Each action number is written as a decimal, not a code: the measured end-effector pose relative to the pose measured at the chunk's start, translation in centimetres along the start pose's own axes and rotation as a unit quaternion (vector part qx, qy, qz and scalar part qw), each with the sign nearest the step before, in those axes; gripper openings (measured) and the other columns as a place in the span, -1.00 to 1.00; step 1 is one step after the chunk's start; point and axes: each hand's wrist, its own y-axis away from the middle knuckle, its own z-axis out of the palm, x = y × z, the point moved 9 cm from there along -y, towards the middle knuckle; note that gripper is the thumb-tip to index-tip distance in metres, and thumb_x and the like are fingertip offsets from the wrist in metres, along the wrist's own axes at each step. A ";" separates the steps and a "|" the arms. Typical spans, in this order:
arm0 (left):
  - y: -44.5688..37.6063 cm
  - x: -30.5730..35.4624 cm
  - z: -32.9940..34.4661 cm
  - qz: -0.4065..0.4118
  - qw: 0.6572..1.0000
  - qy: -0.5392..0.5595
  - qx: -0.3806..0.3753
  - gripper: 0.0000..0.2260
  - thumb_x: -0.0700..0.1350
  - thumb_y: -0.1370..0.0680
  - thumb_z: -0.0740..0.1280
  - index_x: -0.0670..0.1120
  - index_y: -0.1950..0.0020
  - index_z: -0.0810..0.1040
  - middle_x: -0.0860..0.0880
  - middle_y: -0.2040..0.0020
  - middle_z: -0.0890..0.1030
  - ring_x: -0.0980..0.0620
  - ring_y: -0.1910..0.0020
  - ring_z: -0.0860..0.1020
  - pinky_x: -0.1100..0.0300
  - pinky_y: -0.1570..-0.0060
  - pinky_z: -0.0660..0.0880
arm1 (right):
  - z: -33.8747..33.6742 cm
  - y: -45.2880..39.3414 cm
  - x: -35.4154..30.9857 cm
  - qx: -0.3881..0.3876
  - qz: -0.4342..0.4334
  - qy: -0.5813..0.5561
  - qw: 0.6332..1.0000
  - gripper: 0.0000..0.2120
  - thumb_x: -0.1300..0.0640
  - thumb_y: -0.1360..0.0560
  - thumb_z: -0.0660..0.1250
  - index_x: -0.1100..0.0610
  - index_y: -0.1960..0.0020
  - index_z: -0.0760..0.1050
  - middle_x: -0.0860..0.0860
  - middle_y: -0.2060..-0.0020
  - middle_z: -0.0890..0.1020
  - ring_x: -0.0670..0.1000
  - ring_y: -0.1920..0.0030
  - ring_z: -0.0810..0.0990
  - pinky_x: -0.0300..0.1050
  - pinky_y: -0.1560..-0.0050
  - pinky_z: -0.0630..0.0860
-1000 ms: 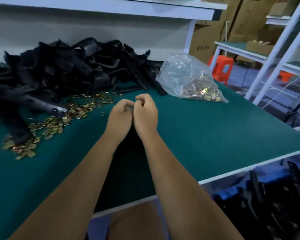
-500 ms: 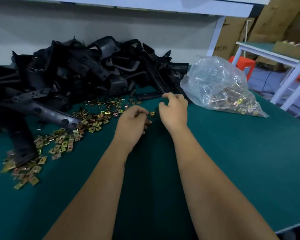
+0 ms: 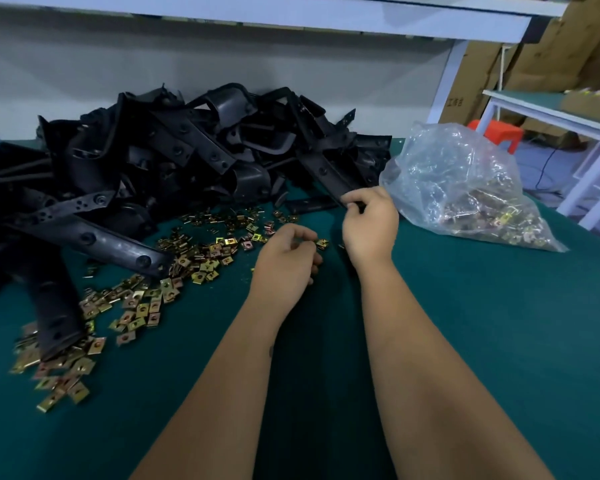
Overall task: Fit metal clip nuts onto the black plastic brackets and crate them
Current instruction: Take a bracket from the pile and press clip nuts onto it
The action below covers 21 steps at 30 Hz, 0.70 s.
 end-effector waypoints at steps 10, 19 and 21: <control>1.1 0.5 -2.3 -0.053 0.958 0.281 0.024 -0.80 0.12 -0.70 0.04 0.11 -0.11 0.42 0.01 0.51 0.52 0.10 0.62 0.35 0.29 0.53 0.27 | -1.8 6.9 -3.6 0.094 0.014 -0.175 0.980 -0.66 0.41 -0.55 0.22 0.12 -0.23 0.54 -0.12 -0.02 0.50 -0.28 0.02 0.47 -0.53 -0.05 0.36; 3.8 0.9 -4.1 -0.106 0.821 0.531 -0.182 -0.28 0.43 -0.57 -0.09 -0.10 -0.06 0.63 -0.19 0.09 0.66 -0.03 0.35 0.62 0.22 0.42 0.57 | -1.6 7.2 -4.8 0.047 -0.029 -0.167 0.984 -0.68 0.44 -0.49 0.24 0.12 0.01 0.68 -0.20 0.04 0.39 -0.37 0.02 0.42 -0.27 0.08 0.53; 4.6 1.2 -3.9 -0.110 0.832 0.498 -0.216 -0.44 0.28 -0.58 0.07 -0.14 -0.05 0.64 -0.21 -0.01 0.67 -0.01 0.34 0.63 0.24 0.40 0.58 | -1.6 7.0 -4.5 0.047 -0.009 -0.158 0.986 -0.72 0.36 -0.52 0.29 0.09 -0.08 0.66 -0.14 0.04 0.45 -0.36 0.11 0.44 -0.42 0.12 0.42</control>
